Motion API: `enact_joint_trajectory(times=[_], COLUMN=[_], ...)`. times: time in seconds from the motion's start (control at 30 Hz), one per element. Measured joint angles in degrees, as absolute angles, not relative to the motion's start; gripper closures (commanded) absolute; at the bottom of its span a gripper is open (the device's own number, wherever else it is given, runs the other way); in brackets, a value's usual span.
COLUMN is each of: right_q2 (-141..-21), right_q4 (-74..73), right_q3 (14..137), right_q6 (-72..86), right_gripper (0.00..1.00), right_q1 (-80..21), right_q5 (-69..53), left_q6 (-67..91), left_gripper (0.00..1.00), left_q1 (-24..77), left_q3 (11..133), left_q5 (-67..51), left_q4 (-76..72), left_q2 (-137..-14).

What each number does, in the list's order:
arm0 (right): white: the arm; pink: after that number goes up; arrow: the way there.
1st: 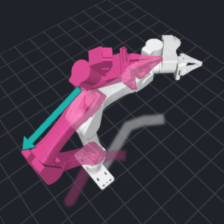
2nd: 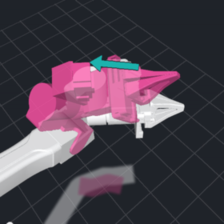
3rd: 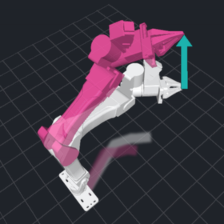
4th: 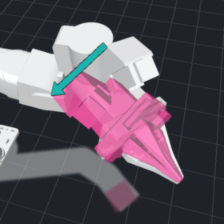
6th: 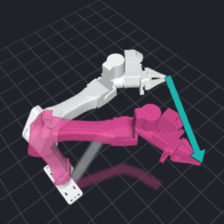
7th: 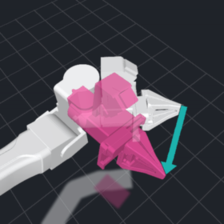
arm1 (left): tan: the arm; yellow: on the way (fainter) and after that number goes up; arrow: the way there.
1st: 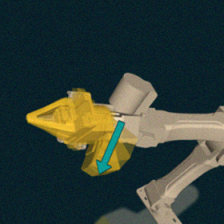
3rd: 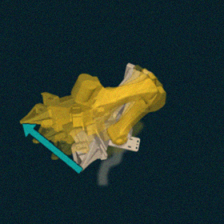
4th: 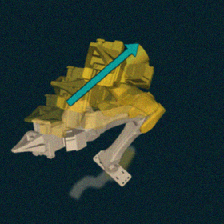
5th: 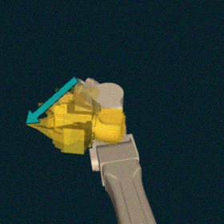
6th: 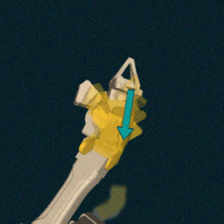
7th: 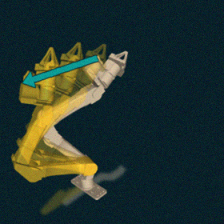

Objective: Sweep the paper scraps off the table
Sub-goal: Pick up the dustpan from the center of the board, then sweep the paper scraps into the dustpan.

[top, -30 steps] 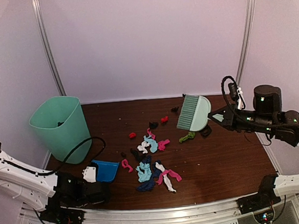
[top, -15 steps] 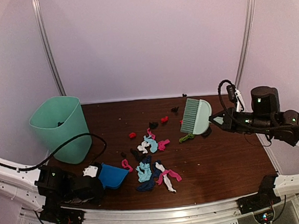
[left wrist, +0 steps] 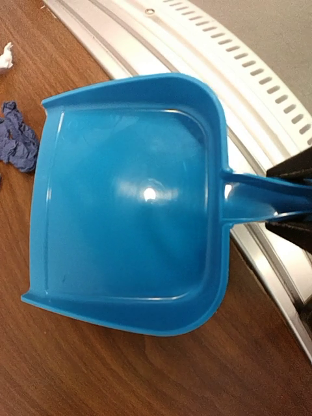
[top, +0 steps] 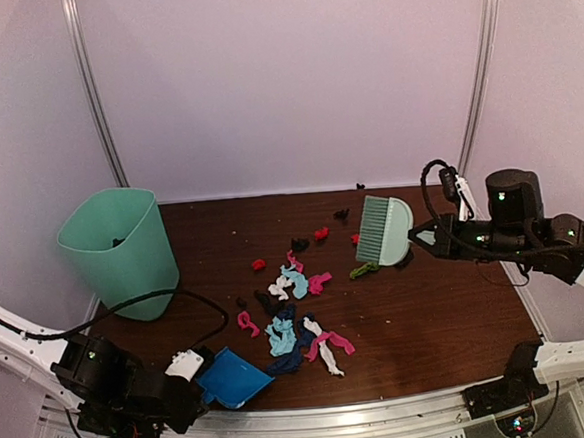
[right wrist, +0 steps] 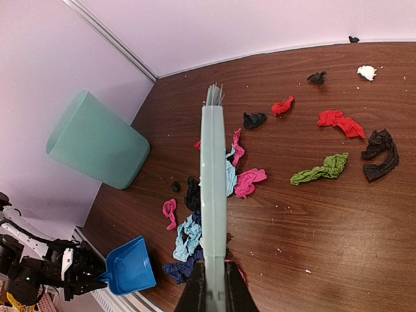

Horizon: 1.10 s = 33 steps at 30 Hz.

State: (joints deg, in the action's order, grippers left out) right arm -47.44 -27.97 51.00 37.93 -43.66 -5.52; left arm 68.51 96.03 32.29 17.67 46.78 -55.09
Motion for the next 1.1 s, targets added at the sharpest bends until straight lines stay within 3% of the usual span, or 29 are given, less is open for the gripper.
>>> enact_joint_trajectory(times=[0.5,1.1], right_q2=[-50.8,-63.8], right_q4=[-30.5,-36.6], right_q3=[51.0,52.1], right_q6=[35.7,32.6], right_gripper=[1.00,1.00], right_q1=[-43.3,-43.2], right_q5=[-6.1,-7.8], left_q6=[59.8,54.7], left_gripper=[1.00,1.00], left_q1=[97.7,98.0], left_q3=[33.1,36.1], left_q5=[12.8,10.1], left_q4=[48.7,43.5], left_q2=[-54.0,-66.5])
